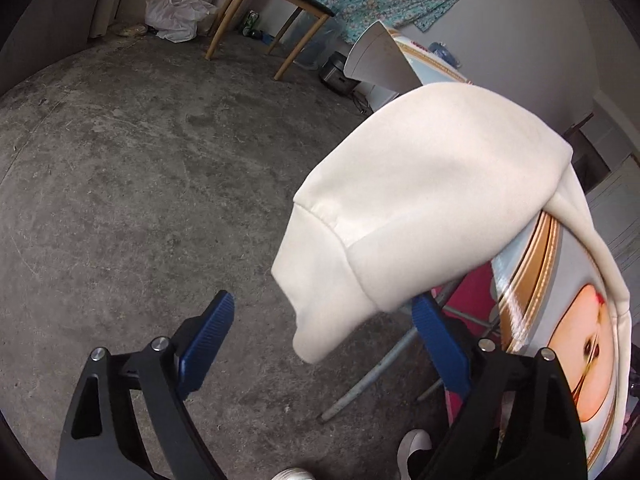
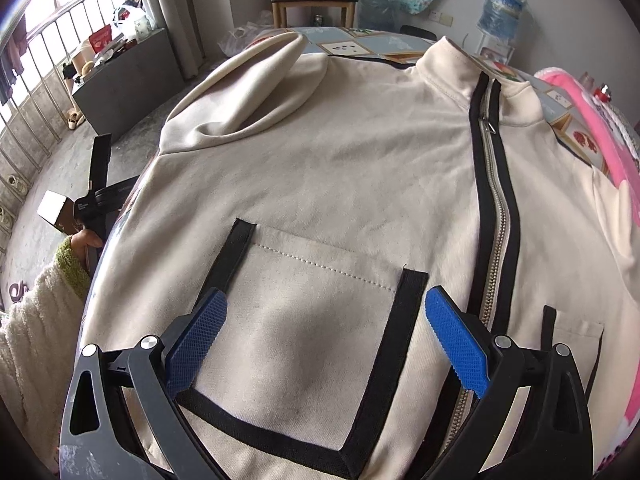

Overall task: Fold large clothes
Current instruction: 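Grasp the sleeve with the left tool and lift it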

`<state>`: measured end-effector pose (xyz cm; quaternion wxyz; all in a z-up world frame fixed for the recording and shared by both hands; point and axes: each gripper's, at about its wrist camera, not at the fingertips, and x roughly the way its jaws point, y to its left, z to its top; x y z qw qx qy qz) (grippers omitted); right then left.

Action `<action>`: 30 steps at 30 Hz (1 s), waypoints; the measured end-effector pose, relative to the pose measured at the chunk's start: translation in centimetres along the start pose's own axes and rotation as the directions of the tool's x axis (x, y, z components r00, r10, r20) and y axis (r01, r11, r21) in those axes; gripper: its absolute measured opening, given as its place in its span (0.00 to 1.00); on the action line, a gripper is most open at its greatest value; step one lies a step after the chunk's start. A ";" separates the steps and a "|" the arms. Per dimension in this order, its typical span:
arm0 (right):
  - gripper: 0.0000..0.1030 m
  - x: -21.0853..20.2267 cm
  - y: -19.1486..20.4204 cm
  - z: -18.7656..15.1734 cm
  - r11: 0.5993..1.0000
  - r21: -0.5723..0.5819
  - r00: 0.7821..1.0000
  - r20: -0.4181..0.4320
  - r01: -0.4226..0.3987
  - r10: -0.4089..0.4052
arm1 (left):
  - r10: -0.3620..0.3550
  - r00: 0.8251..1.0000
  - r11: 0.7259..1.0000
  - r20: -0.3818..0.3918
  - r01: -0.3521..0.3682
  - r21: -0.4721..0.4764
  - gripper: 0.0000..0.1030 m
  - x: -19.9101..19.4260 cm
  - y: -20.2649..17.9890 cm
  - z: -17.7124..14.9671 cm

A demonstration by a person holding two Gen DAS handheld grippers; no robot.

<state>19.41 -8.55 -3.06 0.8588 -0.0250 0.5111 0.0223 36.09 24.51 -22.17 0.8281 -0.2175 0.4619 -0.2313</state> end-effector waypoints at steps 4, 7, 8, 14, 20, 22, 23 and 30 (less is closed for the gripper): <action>0.93 0.7 -0.4 0.1 1.000 0.026 1.000 -0.021 -0.005 0.006 | 0.029 1.000 1.000 0.007 -0.029 0.012 0.52 0.3 -0.7 0.8; 0.93 0.3 -0.7 -0.1 0.999 0.038 1.000 -0.008 0.001 -0.001 | 0.070 0.998 0.997 -0.007 -0.070 0.021 0.11 -0.4 -1.2 1.8; 0.93 0.1 -0.9 -0.1 0.999 0.038 1.000 0.003 0.005 -0.005 | 0.099 0.995 0.995 -0.001 -0.099 0.030 0.11 -1.1 -1.4 2.2; 0.93 -1.8 -2.8 -0.7 0.995 0.102 0.997 0.073 -0.016 0.008 | 0.174 0.983 0.981 0.054 -0.177 0.073 0.07 -9.7 -4.5 5.6; 0.93 -4.7 -5.8 -2.3 0.982 0.182 0.986 0.164 -0.046 0.016 | -0.135 0.989 0.972 0.067 0.119 0.200 0.00 -21.6 -18.2 8.2; 0.93 -5.8 -7.1 -3.2 0.976 0.210 0.981 0.193 -0.057 0.015 | -0.217 0.975 0.935 0.047 0.194 0.297 0.00 -23.8 -25.2 7.9; 0.93 -6.5 -7.9 -3.8 0.971 0.230 0.978 0.208 -0.058 0.009 | -0.241 0.970 0.914 0.032 0.216 0.343 0.00 -24.2 -28.7 7.5; 0.93 -11.0 -13.2 -7.9 0.928 0.365 0.956 0.292 -0.079 -0.033 | -0.205 0.977 0.864 -0.061 0.209 0.457 0.09 -19.6 -42.9 2.1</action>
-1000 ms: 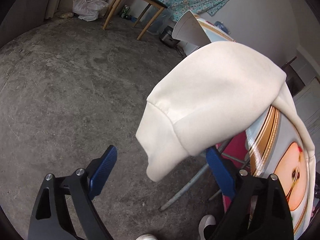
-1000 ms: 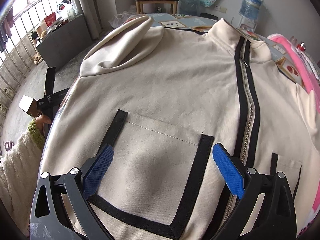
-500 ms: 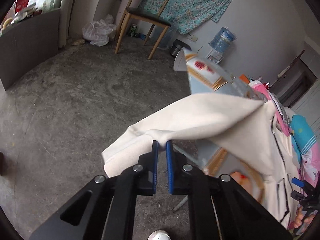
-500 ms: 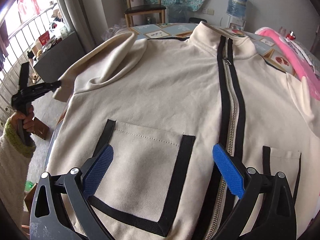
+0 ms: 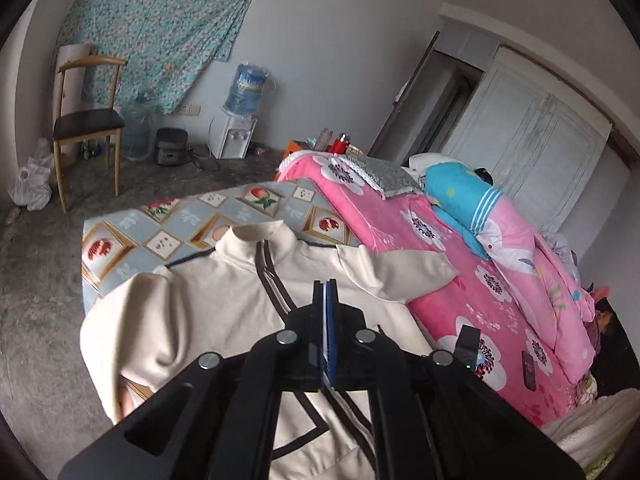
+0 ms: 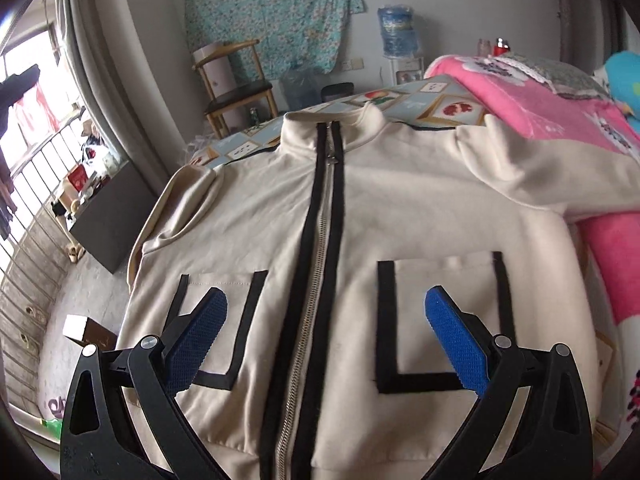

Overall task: Fold large clothes
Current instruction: 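Grasp the sleeve with the left tool and lift it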

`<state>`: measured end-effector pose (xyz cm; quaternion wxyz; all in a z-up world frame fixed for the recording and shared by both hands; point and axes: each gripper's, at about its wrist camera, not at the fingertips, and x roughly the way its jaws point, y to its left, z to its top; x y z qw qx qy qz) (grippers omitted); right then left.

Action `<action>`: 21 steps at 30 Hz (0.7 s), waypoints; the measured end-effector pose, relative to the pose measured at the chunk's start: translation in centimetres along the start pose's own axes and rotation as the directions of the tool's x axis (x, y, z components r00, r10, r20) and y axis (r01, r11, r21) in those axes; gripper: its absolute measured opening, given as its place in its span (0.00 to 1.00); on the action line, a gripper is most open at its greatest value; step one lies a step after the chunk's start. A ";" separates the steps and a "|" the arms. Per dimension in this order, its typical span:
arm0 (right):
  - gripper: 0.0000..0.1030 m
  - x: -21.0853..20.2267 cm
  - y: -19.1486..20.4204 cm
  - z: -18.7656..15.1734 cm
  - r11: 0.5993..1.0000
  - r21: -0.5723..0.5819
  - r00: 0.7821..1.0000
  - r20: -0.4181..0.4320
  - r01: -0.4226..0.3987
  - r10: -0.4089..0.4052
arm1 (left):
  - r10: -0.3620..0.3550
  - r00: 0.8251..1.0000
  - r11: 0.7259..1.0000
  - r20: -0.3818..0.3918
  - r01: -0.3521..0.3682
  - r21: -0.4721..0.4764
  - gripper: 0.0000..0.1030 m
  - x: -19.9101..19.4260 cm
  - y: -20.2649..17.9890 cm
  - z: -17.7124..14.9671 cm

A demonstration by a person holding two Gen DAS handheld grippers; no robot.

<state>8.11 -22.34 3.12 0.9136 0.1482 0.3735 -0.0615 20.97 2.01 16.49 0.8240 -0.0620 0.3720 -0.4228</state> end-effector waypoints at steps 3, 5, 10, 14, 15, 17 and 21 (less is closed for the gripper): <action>0.93 -1.2 -0.8 -0.5 0.999 0.011 1.000 0.001 -0.031 0.031 | 0.038 0.999 0.989 -0.036 -0.043 -0.140 0.35 1.5 1.6 -1.3; 0.93 -1.5 0.1 -0.5 0.998 -0.026 0.999 -0.002 -0.054 0.054 | 0.122 0.992 0.963 -0.034 -0.126 -0.237 0.40 0.9 3.5 -2.7; 0.93 -0.7 4.4 0.4 0.977 -0.146 0.988 -0.039 -0.156 0.152 | 0.394 0.918 0.862 -0.045 -0.386 -0.329 0.55 -2.0 12.2 -8.6; 0.93 0.9 7.7 0.3 0.961 -0.207 0.981 -0.091 -0.185 0.170 | 0.360 0.921 0.792 -0.149 -0.386 -0.473 0.60 -1.4 21.4 -14.7; 0.93 1.5 8.6 0.1 0.958 -0.221 0.981 -0.110 -0.182 0.160 | 0.329 0.934 0.782 -0.139 -0.352 -0.515 0.60 -1.1 22.9 -16.1; 0.93 3.1 9.8 -0.5 0.955 -0.233 0.976 -0.159 -0.180 0.145 | 0.277 0.955 0.789 -0.102 -0.287 -0.544 0.62 -0.2 25.3 -17.9; 0.93 5.8 10.9 -1.6 0.959 -0.224 0.963 -0.245 -0.172 0.116 | 0.146 0.989 0.811 -0.019 -0.131 -0.570 0.74 2.4 28.3 -19.8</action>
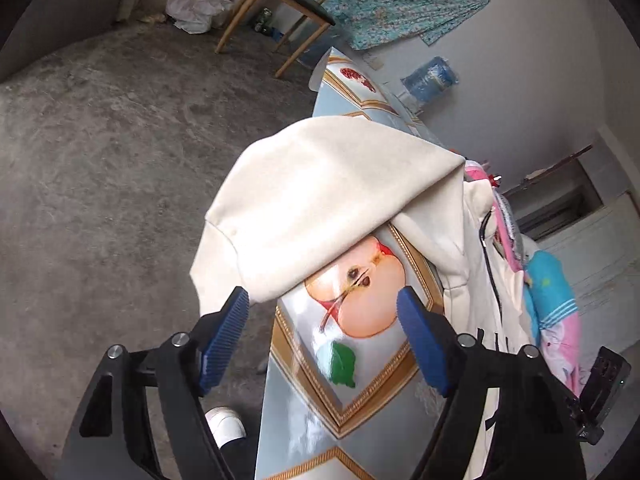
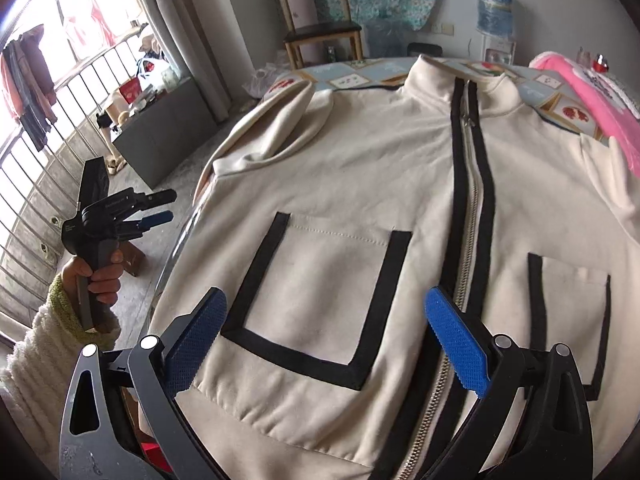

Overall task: Fold large clothes
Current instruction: 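Grasp the sleeve with the left tool and lift it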

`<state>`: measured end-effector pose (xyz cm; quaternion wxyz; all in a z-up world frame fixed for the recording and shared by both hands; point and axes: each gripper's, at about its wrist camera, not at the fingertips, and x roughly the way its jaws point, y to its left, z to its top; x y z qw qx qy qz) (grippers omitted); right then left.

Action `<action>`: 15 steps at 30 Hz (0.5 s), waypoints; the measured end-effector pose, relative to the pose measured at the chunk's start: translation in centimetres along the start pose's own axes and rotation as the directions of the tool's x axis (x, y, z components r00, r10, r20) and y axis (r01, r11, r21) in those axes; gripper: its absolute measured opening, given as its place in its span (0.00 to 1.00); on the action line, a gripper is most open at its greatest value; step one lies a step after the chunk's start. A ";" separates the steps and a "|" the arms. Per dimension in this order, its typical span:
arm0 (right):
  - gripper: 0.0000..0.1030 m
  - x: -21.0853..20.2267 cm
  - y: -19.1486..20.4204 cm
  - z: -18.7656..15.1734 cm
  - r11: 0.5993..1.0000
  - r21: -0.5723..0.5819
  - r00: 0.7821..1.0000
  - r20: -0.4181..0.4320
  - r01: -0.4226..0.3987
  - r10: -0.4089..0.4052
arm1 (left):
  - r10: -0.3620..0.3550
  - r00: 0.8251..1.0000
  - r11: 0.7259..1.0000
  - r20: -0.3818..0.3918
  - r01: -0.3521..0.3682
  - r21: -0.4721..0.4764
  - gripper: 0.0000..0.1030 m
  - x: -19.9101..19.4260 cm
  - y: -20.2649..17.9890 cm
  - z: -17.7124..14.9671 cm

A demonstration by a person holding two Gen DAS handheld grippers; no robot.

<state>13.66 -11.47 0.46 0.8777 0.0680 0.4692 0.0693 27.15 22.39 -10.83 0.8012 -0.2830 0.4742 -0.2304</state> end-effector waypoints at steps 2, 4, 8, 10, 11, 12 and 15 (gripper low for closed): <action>0.93 1.0 0.3 0.0 1.000 0.013 1.000 -0.030 -0.003 0.004 | -0.070 0.998 0.997 0.001 0.070 -0.042 0.74 2.1 1.1 0.9; 0.93 1.5 0.5 0.2 1.000 0.026 0.999 -0.048 -0.009 0.011 | -0.138 0.990 0.985 0.011 0.138 -0.099 0.74 3.6 2.3 1.8; 0.93 2.4 0.4 1.7 0.998 0.051 0.999 -0.028 -0.035 0.036 | -0.220 0.975 0.968 0.018 0.221 -0.121 0.62 5.1 3.1 2.6; 0.93 3.3 -0.2 2.8 0.995 0.087 0.999 -0.013 -0.045 0.046 | -0.232 0.973 0.965 0.023 0.233 -0.120 0.54 4.9 3.2 2.7; 0.93 4.0 -0.6 3.4 0.993 0.103 0.999 -0.014 -0.050 0.052 | -0.222 0.975 0.968 0.027 0.223 -0.116 0.48 4.6 3.2 2.7; 0.93 4.7 -0.9 3.8 0.992 0.118 0.998 -0.019 -0.052 0.055 | -0.202 0.979 0.973 0.030 0.204 -0.110 0.38 4.1 3.3 2.8; 0.92 6.7 -1.4 4.7 0.989 0.137 0.998 -0.036 -0.051 0.056 | -0.115 0.993 0.987 0.024 0.117 -0.110 0.05 2.6 4.3 3.3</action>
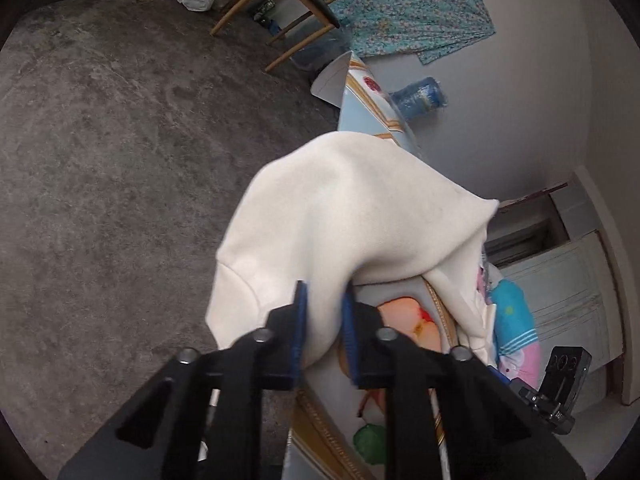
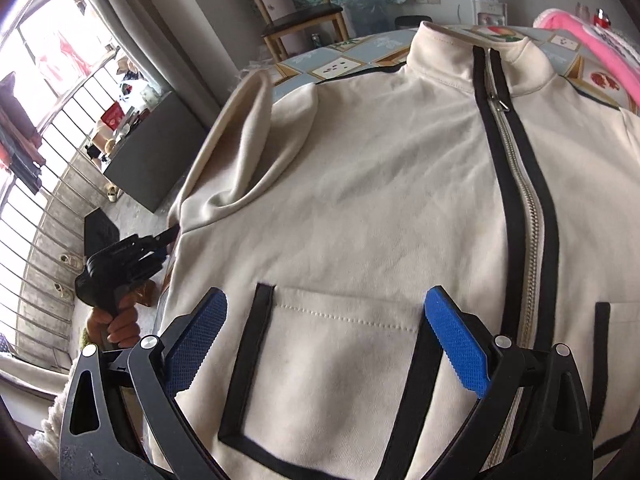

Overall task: Fold large clothes
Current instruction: 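Grasp the sleeve with the left tool and lift it, then fold the held sleeve across the jacket body, then open the left tool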

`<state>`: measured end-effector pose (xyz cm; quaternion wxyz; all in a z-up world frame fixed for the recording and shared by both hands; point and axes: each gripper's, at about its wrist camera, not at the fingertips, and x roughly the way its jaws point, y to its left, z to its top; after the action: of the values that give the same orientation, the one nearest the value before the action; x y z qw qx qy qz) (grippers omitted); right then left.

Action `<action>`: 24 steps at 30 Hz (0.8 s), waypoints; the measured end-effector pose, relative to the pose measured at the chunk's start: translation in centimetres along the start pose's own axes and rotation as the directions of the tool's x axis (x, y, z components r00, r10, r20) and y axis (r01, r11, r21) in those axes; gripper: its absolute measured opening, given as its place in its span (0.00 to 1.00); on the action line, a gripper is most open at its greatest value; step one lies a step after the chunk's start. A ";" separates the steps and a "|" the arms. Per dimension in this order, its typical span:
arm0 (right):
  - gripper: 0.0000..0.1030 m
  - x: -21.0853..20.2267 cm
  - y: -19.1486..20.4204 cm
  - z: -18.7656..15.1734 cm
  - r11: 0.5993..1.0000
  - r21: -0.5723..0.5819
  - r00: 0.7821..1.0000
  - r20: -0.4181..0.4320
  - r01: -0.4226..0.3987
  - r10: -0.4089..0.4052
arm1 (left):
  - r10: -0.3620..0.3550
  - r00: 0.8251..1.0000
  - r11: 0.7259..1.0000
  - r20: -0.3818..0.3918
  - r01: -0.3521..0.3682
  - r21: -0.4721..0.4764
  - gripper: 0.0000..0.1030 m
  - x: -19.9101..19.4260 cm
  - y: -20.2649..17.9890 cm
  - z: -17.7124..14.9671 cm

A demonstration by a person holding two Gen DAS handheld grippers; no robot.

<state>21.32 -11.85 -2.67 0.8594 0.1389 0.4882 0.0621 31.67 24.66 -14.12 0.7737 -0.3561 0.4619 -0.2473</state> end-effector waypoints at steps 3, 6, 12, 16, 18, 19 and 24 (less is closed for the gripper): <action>0.88 0.9 -0.4 0.2 1.000 0.012 1.000 -0.015 0.014 -0.014 | 0.049 0.999 0.998 0.021 -0.050 0.035 0.04 -2.6 -0.8 0.7; 0.88 -0.3 -0.7 0.1 1.000 0.019 1.000 0.003 -0.006 0.006 | 0.103 0.994 0.986 0.046 -0.108 0.125 0.04 -6.2 -4.5 1.2; 0.88 -5.8 -2.0 -1.1 1.000 0.006 0.995 0.100 -0.014 0.013 | -0.085 0.994 0.968 -0.063 0.097 0.230 0.04 -10.2 -18.0 0.7; 0.88 -9.7 -4.6 -2.2 0.997 0.059 0.986 0.161 -0.043 0.033 | -0.275 0.940 0.902 -0.203 0.325 0.282 0.06 -8.2 -29.1 -3.0; 0.88 -12.0 -6.6 -3.3 0.993 0.101 0.980 0.194 -0.055 0.035 | -0.337 0.908 0.873 -0.250 0.401 0.278 0.21 -6.2 -33.1 -5.0; 0.88 -13.0 -7.7 -3.9 0.991 0.121 0.978 0.208 -0.055 0.029 | -0.357 0.895 0.860 -0.267 0.426 0.281 0.26 -5.1 -34.7 -6.0; 0.88 -16.6 -13.9 -7.8 0.968 0.243 0.977 0.214 -0.060 0.007 | -0.306 0.925 0.869 -0.224 0.368 0.332 0.53 -2.0 -37.0 -9.8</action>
<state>5.72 -27.69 3.01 0.8809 0.2595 0.3957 0.0001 20.00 -0.16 12.71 0.7306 -0.2587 0.4000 -0.4891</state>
